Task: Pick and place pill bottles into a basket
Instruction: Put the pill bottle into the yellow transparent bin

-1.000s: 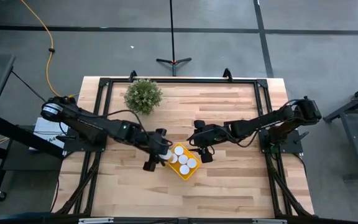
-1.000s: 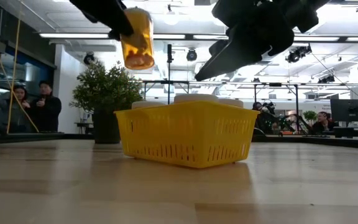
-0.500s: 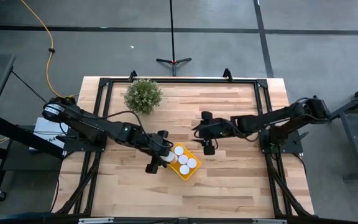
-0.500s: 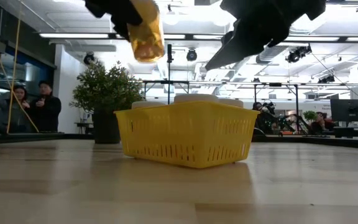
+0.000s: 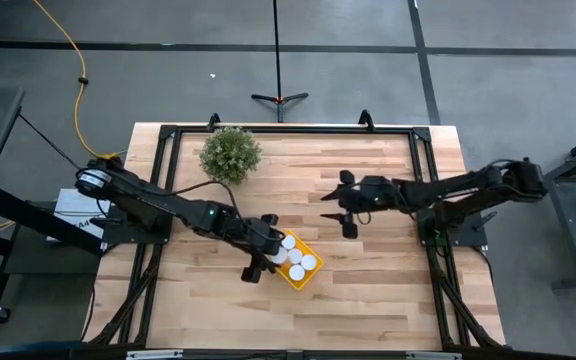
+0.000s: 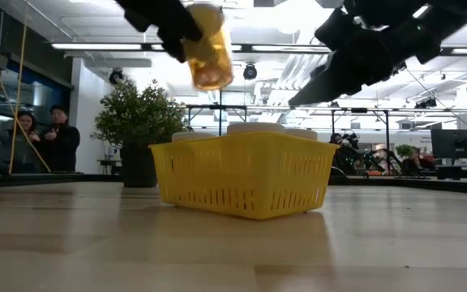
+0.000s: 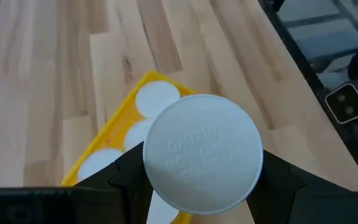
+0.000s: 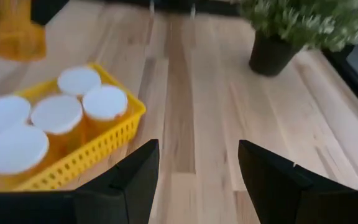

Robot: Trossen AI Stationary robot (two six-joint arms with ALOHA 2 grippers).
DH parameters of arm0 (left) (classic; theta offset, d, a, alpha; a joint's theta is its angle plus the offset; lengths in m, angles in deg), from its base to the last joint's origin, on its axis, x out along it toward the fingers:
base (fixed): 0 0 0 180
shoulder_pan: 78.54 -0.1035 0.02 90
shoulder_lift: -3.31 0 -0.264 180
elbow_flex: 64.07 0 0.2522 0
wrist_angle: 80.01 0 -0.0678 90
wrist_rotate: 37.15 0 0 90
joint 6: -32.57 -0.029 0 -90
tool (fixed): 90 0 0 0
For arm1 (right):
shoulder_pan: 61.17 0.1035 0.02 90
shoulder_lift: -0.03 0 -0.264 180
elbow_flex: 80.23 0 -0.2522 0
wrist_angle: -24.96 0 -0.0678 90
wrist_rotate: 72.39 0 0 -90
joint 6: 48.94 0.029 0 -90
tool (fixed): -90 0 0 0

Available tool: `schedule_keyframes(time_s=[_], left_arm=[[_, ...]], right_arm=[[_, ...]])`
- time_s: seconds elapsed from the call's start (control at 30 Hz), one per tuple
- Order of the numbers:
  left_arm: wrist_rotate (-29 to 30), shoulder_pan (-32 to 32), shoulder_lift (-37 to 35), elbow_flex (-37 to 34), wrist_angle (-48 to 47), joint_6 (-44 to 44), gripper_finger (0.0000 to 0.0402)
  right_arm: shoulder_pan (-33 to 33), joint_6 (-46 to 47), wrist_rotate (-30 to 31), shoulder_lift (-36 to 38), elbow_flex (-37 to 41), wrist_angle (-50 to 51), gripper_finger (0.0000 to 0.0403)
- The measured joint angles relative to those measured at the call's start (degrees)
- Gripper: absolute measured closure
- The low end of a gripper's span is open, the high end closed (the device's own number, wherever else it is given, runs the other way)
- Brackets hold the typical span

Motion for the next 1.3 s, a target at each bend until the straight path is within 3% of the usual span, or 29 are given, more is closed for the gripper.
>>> schedule_keyframes(time_s=[0.17, 1.3], left_arm=[[0.0, 0.6, 1.8, -0.2, 0.2, 0.0, 0.0160], [1.9, 2.2, 6.6, -0.1, 0.5, -1.1, 0.0160]], right_arm=[[-0.2, 2.0, -0.5, 0.6, 3.6, -7.3, 0.0192], [0.0, 3.1, -1.6, 0.6, 3.6, -5.7, 0.0192]])
